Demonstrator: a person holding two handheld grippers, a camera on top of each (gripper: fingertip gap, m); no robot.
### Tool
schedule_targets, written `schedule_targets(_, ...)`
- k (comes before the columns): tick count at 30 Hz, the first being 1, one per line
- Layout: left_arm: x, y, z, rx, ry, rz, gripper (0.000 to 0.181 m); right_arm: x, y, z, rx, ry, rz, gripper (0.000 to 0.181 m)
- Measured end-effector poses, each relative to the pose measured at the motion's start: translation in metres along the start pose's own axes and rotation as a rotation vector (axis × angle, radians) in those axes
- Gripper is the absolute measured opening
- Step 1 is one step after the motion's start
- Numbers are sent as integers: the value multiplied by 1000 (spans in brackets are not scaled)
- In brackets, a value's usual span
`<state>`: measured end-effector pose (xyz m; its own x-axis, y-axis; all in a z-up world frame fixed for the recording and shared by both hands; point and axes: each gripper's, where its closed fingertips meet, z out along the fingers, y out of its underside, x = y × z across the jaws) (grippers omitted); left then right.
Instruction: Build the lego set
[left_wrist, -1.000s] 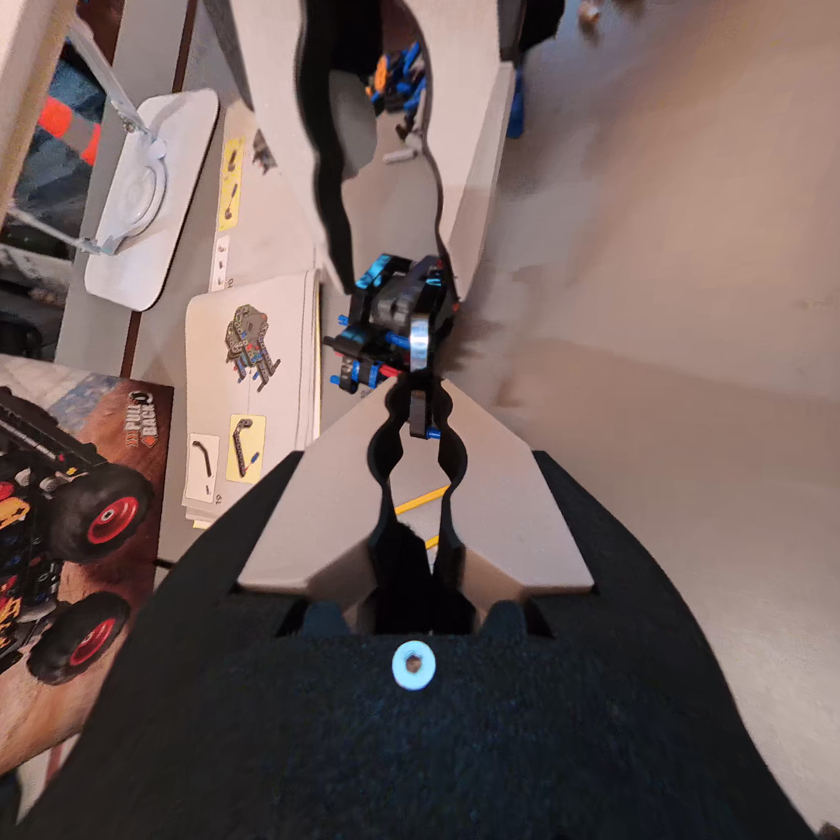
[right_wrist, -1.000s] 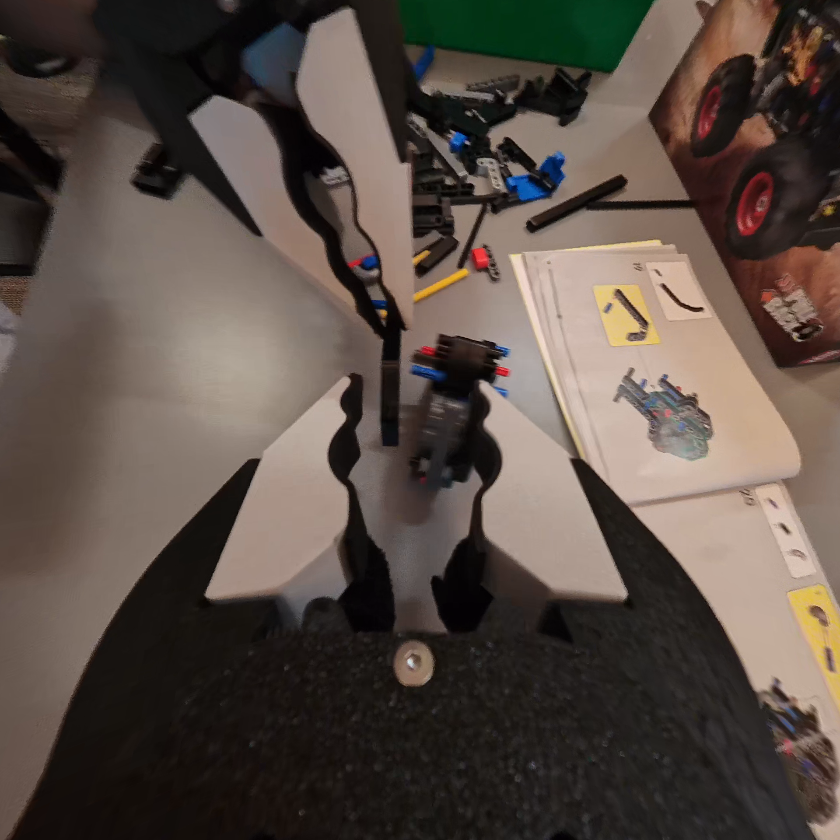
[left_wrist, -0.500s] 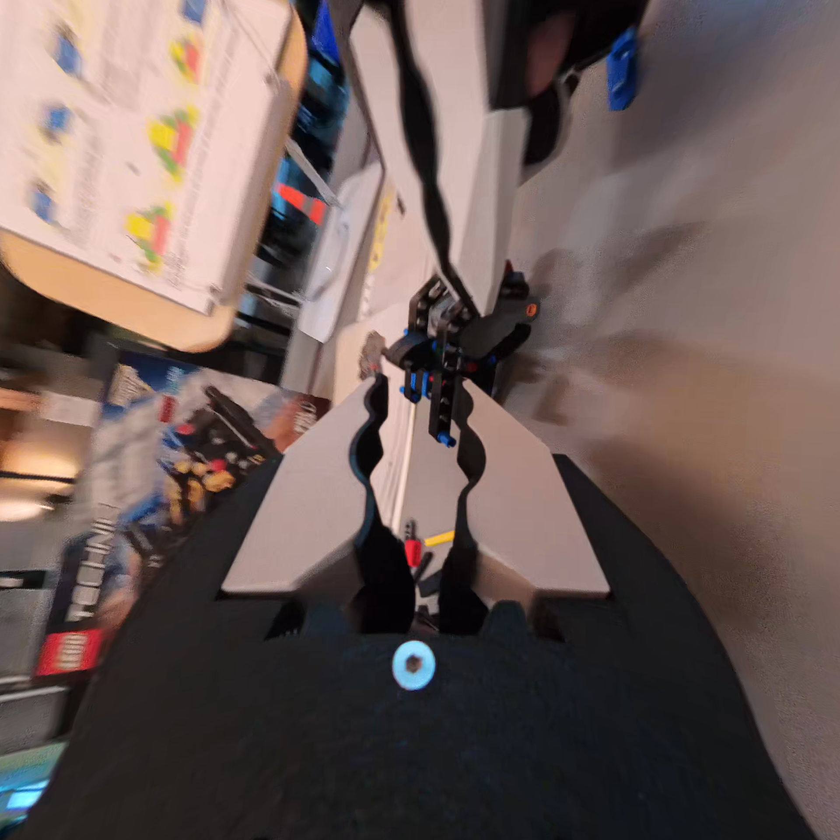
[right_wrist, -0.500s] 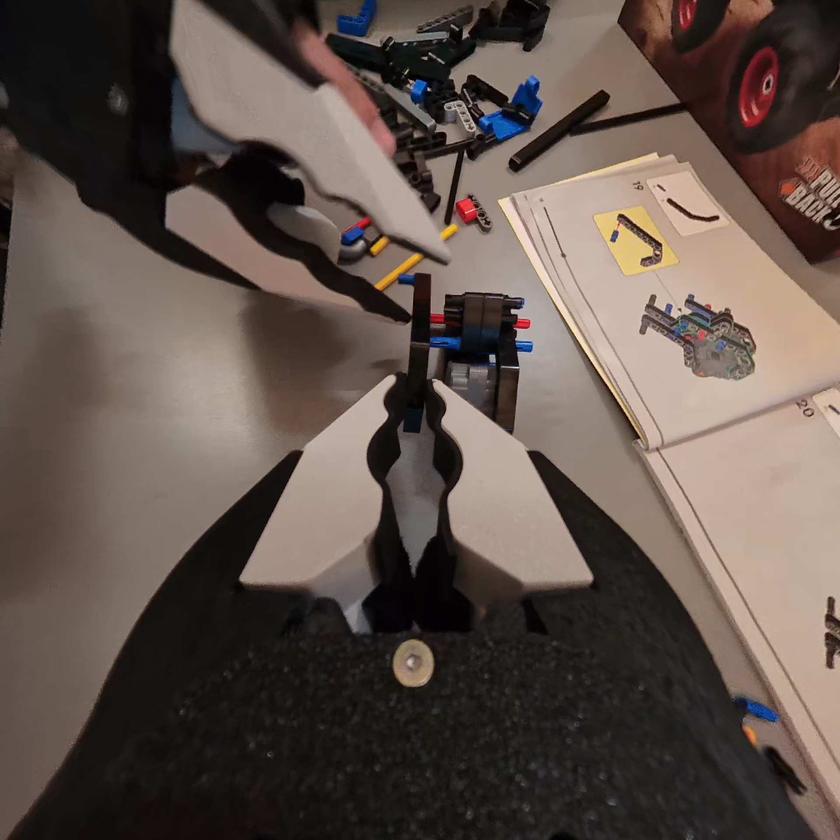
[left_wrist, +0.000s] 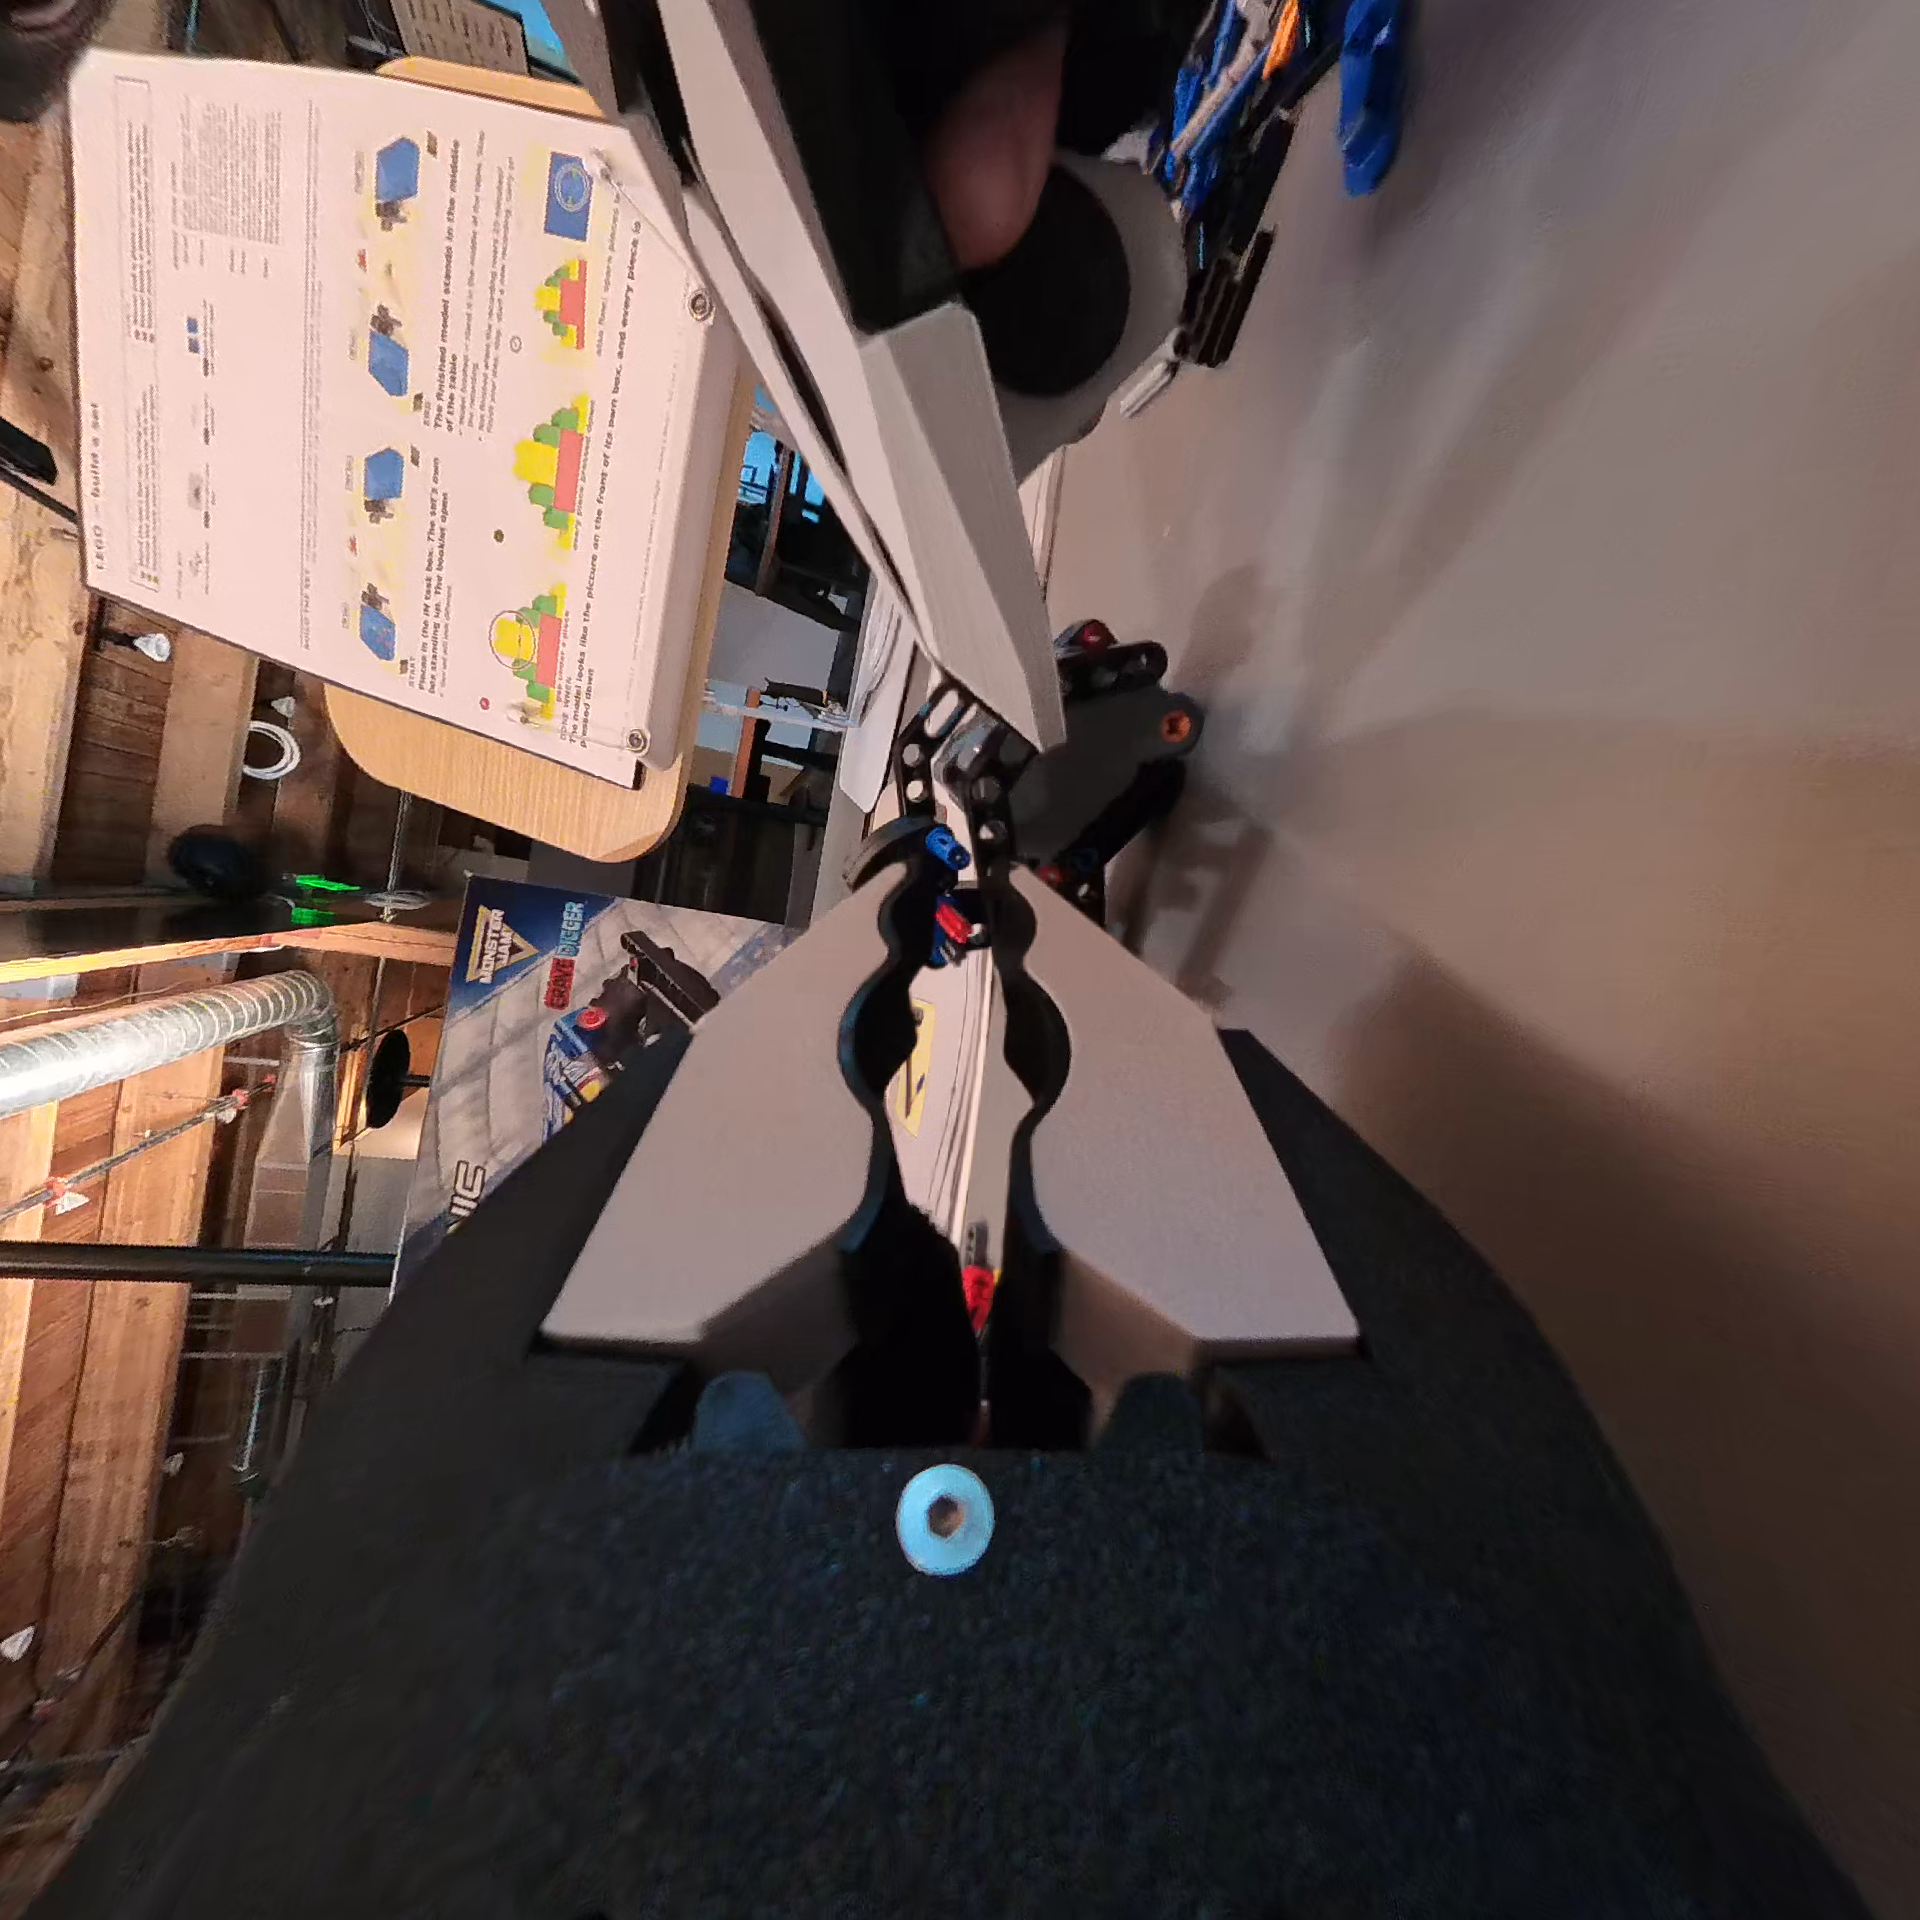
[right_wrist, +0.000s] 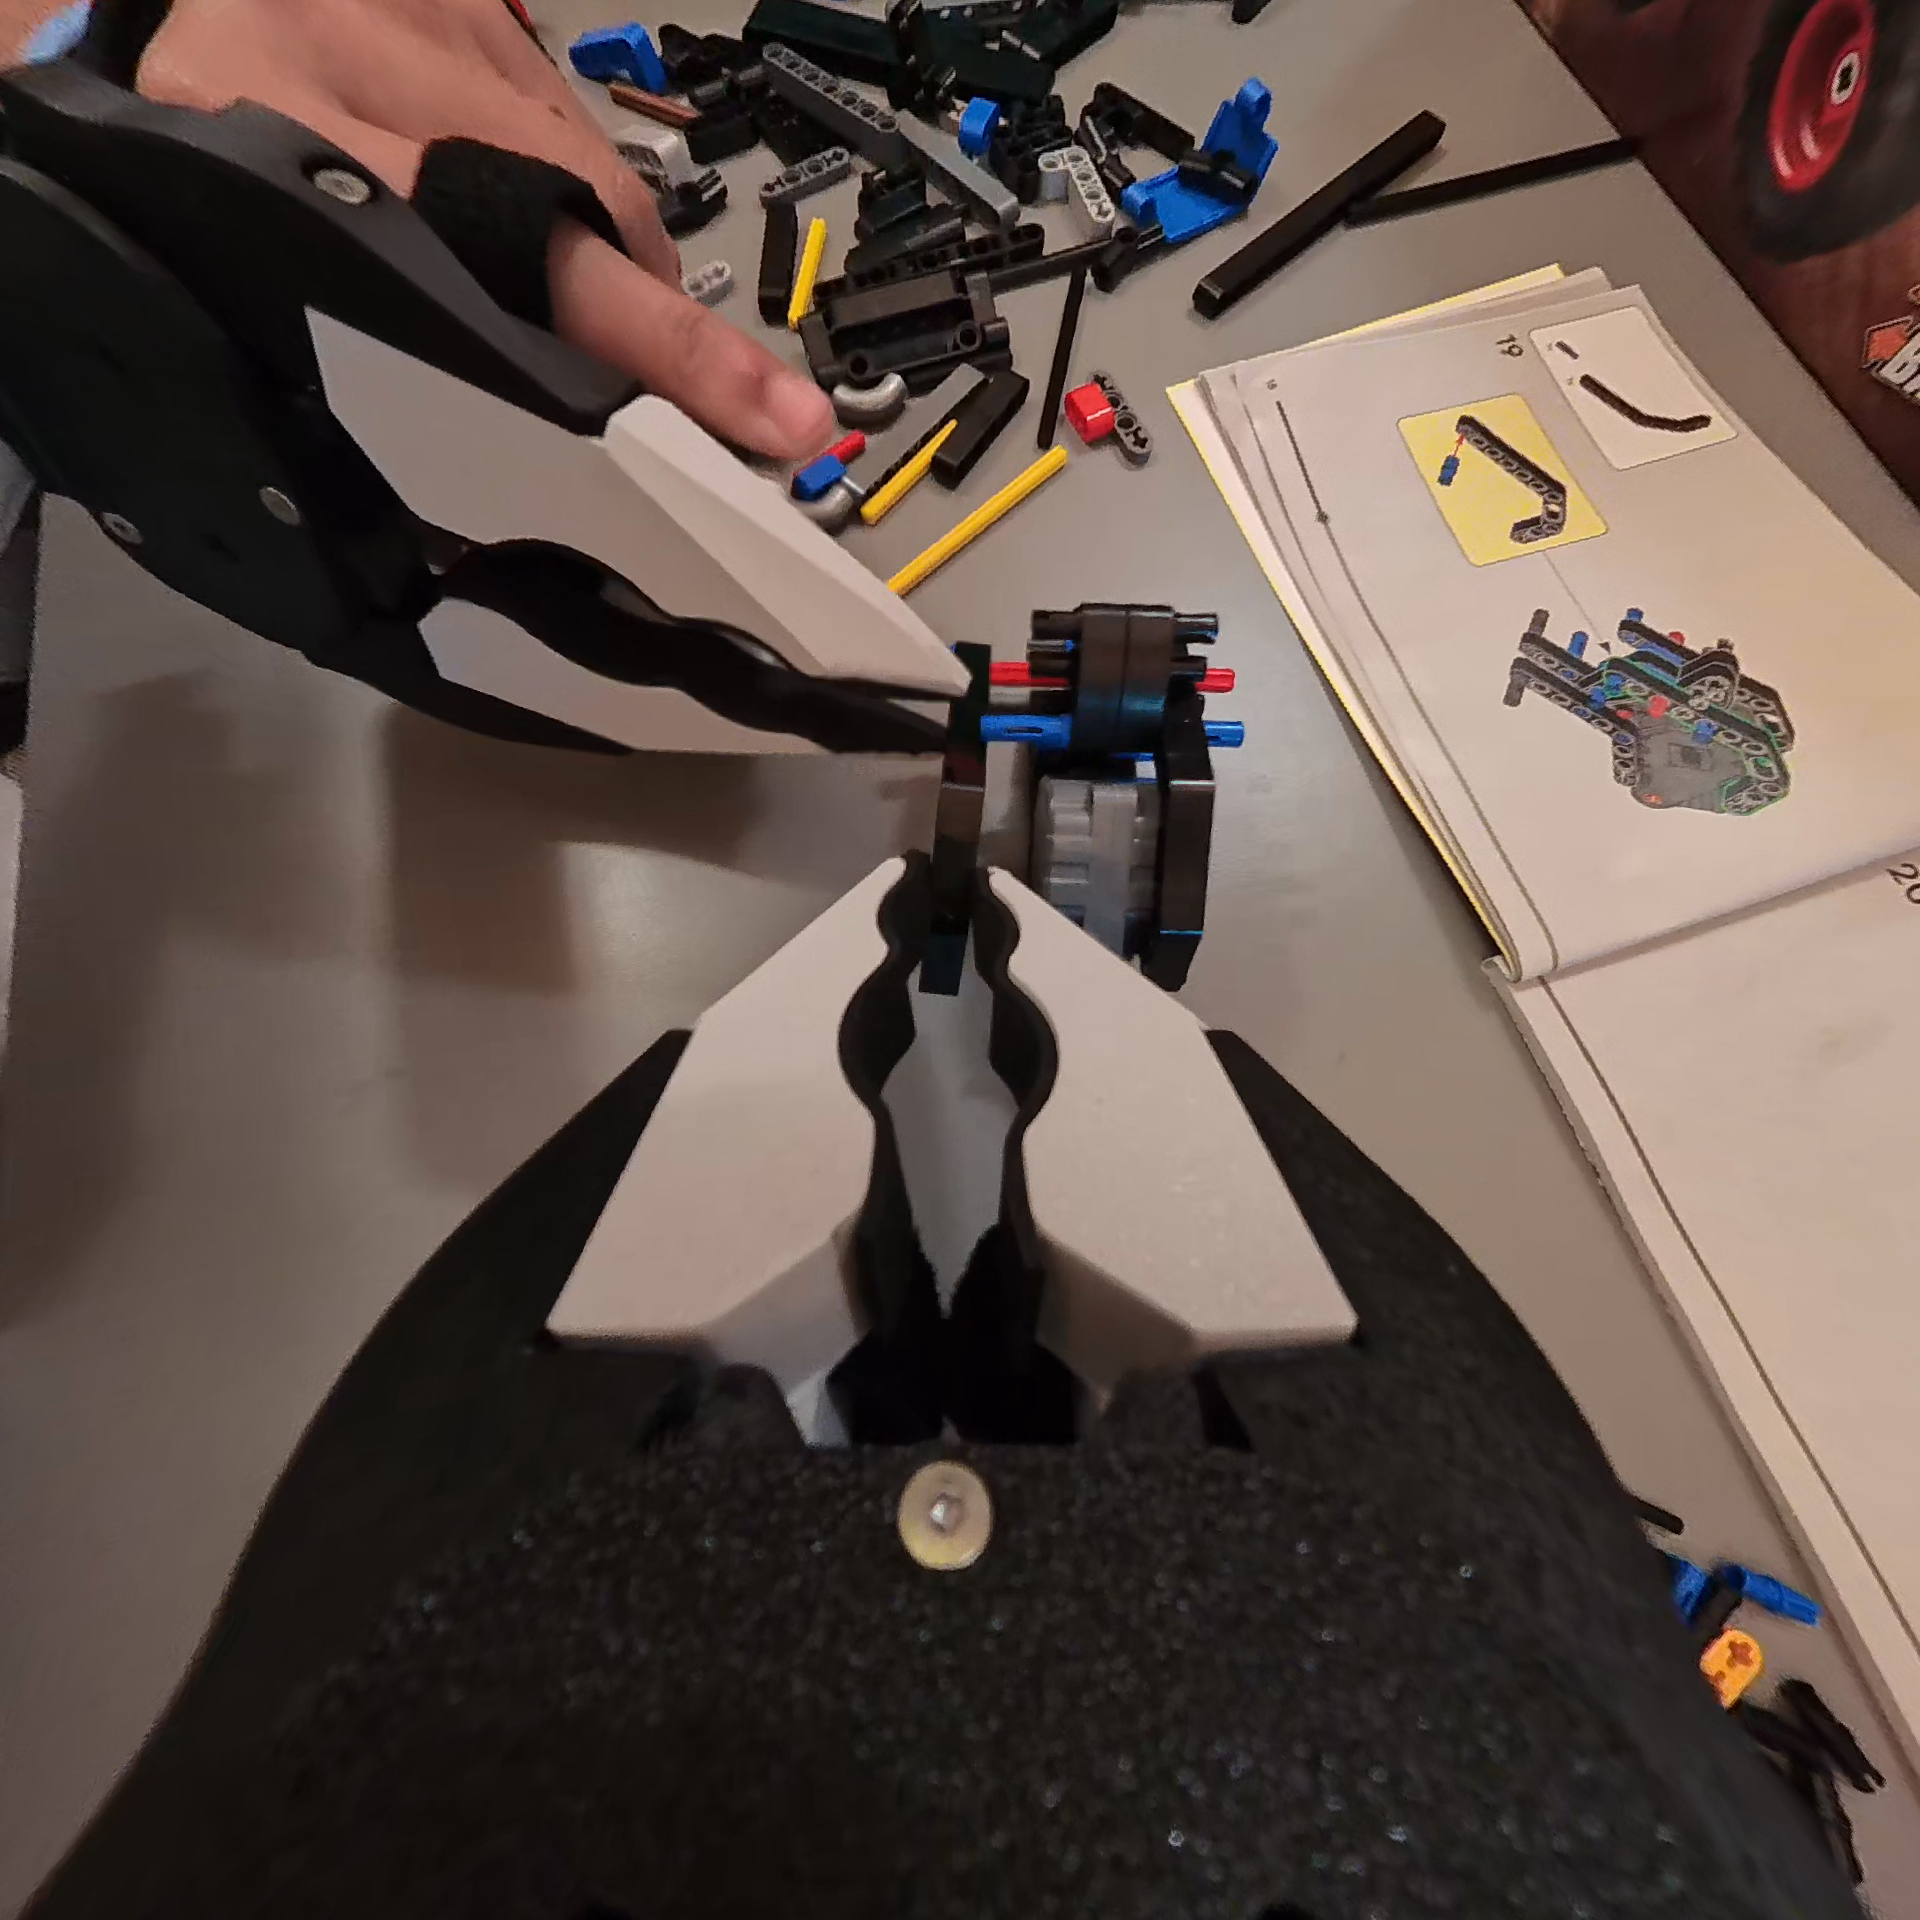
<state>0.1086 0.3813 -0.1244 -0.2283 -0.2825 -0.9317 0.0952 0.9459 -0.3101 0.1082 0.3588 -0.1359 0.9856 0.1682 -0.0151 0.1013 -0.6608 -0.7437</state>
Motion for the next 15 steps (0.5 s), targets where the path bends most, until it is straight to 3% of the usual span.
schedule_targets(1,0,0,0,3,3,0,7,0,-1,-1,10,-6,7,7)
schedule_targets(15,6,7,3,-18,41,-27,15,-2,-3,0,40,-41,30,7)
